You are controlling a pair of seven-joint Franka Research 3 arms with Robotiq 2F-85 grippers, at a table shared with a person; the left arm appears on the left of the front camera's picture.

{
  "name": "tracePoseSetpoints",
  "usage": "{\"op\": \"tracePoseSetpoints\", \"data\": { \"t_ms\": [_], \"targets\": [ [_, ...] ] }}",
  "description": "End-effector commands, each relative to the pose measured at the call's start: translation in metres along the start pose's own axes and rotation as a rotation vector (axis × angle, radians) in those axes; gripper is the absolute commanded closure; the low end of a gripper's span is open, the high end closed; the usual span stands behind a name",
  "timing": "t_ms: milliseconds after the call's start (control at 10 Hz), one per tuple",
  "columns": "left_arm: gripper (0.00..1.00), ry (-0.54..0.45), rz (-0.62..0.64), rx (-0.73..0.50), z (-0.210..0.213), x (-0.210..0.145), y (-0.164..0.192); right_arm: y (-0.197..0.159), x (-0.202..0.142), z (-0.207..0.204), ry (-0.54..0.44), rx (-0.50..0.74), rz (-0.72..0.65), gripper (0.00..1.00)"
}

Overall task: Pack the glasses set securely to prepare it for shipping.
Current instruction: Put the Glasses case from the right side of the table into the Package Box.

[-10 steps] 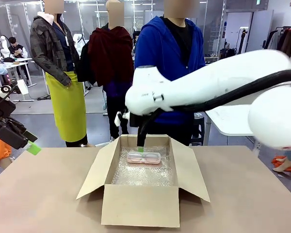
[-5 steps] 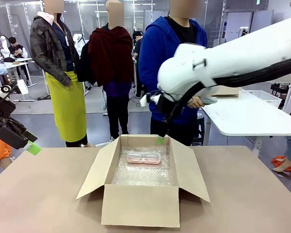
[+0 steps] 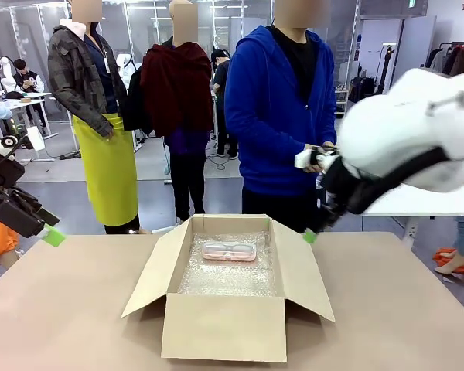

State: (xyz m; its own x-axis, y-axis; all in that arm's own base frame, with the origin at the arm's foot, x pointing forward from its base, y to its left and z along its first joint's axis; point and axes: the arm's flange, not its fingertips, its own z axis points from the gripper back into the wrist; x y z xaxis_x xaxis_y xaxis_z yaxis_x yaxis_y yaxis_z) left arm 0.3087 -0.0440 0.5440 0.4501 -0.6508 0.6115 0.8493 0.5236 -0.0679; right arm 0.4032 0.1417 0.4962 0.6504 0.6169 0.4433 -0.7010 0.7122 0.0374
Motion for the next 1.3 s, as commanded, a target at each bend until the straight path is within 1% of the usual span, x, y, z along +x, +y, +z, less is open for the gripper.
{"op": "tracePoseSetpoints", "data": {
  "t_ms": [0, 200, 300, 400, 500, 600, 700, 1200],
  "targets": [
    [0.00, -0.020, -0.022, -0.019, 0.001, -0.001, 0.001, 0.019, -0.044, 0.032, 0.029, -0.081, -0.160, 0.00],
    [0.00, -0.020, -0.022, -0.019, 0.001, -0.001, 0.001, 0.027, -0.097, 0.066, 0.049, -0.120, -0.297, 0.00],
    [0.00, -0.020, -0.022, -0.019, 0.001, -0.001, 0.001, 0.033, -0.116, 0.083, 0.077, -0.129, -0.364, 0.00],
    [0.00, -0.020, -0.022, -0.019, 0.001, -0.001, 0.001, 0.037, -0.126, 0.093, 0.046, -0.090, -0.407, 0.00],
    [0.00, -0.020, -0.022, -0.019, 0.001, -0.001, 0.001, 0.037, -0.134, 0.095, 0.042, -0.077, -0.437, 0.00],
    [0.00, -0.020, -0.022, -0.019, 0.001, -0.001, 0.001, 0.036, -0.136, 0.084, -0.011, 0.001, -0.446, 0.00],
    [0.00, -0.020, -0.022, -0.019, 0.001, -0.001, 0.001, 0.023, -0.108, 0.106, 0.061, -0.096, -0.387, 0.00],
    [0.00, -0.020, -0.022, -0.019, 0.001, -0.001, 0.001, 0.023, -0.108, 0.106, 0.061, -0.096, -0.387, 0.00]
  ]
}}
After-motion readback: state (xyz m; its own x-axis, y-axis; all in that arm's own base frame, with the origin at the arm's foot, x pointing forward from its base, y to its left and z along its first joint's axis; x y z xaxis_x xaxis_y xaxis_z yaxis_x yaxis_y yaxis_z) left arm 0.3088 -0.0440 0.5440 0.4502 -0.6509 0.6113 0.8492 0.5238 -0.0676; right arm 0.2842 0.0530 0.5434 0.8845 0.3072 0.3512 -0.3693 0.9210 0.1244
